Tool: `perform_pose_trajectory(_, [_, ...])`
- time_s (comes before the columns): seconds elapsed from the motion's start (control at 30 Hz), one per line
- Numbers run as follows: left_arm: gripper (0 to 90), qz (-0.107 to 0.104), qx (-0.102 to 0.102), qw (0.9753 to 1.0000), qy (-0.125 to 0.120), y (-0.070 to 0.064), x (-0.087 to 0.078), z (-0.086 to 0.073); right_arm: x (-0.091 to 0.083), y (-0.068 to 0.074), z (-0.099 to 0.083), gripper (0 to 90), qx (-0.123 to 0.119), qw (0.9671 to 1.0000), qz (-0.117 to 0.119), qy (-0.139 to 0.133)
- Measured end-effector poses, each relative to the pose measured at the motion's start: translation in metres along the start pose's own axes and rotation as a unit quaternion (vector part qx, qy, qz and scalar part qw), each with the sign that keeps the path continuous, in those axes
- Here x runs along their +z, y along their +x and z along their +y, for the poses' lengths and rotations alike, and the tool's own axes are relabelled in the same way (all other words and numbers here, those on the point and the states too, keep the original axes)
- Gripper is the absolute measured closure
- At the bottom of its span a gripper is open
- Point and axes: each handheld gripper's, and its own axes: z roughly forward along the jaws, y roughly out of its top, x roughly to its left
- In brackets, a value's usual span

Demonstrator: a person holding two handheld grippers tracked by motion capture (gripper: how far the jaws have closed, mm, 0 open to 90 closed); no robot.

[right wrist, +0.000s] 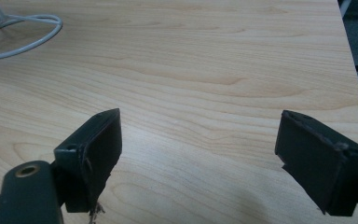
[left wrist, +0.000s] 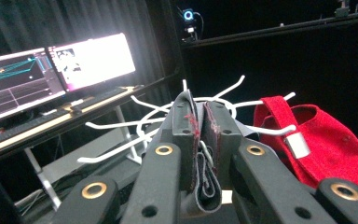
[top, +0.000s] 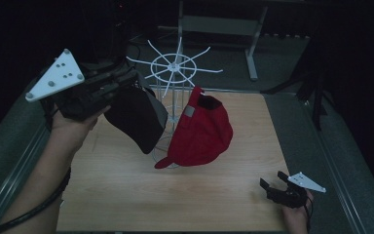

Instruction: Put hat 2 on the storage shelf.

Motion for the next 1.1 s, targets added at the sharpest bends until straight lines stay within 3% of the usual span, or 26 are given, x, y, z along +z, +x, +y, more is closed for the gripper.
perform_pose_trajectory(0.17, [84.1, -0.017, 0.003, 0.9998, 0.010, -0.004, 0.006, -0.001, 0.001, 0.000, 0.000, 14.6, 0.002, 1.0000, -0.004, 0.006])
perform_pose_trajectory(0.4, [84.0, -0.041, 0.004, 0.9989, 0.020, -0.010, 0.008, -0.015, 0.001, -0.001, 0.000, 14.6, 0.002, 1.0000, -0.003, 0.006])
perform_pose_trajectory(0.6, [83.8, -0.046, 0.007, 0.9984, 0.033, -0.015, 0.011, -0.030, 0.001, -0.001, 0.000, 14.6, 0.004, 1.0000, -0.003, 0.006])
perform_pose_trajectory(0.87, [83.0, -0.051, -0.014, 0.9983, 0.025, -0.015, 0.007, -0.046, 0.001, -0.001, 0.000, 14.6, 0.006, 1.0000, -0.001, 0.005])
perform_pose_trajectory(0.97, [79.5, -0.047, -0.020, 0.9984, 0.022, -0.016, 0.004, -0.052, 0.001, -0.001, 0.000, 14.6, 0.006, 1.0000, -0.001, 0.005])
perform_pose_trajectory(1.1, [67.5, -0.050, -0.024, 0.9980, 0.029, -0.019, 0.000, -0.057, 0.001, -0.001, 0.000, 14.6, 0.006, 1.0000, -0.001, 0.004])
